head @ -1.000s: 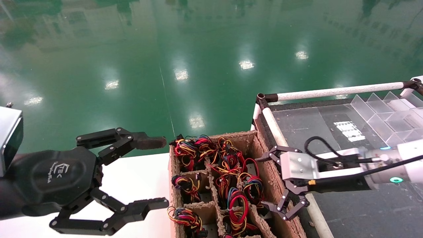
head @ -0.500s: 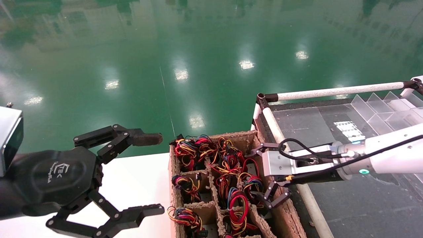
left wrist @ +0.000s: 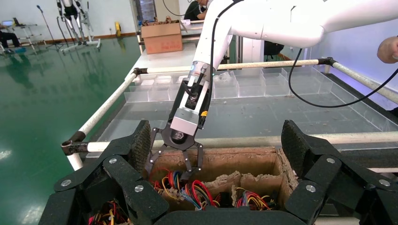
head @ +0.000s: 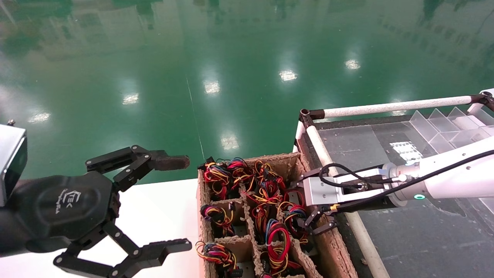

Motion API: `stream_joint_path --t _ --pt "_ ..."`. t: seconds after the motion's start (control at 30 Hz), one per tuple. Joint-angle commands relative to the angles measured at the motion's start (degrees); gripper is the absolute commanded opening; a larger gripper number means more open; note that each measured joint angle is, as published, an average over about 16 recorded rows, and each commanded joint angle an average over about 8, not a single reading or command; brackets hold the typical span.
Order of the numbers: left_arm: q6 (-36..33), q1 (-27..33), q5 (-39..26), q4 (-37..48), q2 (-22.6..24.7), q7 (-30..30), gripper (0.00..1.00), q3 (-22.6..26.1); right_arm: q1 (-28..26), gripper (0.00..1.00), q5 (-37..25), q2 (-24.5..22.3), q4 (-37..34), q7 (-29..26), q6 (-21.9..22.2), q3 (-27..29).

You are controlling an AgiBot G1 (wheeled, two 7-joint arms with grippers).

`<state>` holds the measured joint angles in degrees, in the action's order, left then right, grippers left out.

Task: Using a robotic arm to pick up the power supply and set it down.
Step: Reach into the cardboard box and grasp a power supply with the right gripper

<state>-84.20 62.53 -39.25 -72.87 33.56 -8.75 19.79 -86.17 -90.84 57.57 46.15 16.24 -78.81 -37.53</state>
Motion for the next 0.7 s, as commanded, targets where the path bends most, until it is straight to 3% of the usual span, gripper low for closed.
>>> stream_joint_path --t 0.03,0.7 --pt "0.0 0.0 0.0 0.0 0.0 0.0 1.00 0.0 -0.1 0.00 -0.2 0.1 0.0 0.1 0.0 -0.1" --pt "0.0 0.0 0.0 0.0 0.0 0.0 1.00 0.0 4.7 0.00 0.7 -3.5 10.8 1.5 5.3 1.9"
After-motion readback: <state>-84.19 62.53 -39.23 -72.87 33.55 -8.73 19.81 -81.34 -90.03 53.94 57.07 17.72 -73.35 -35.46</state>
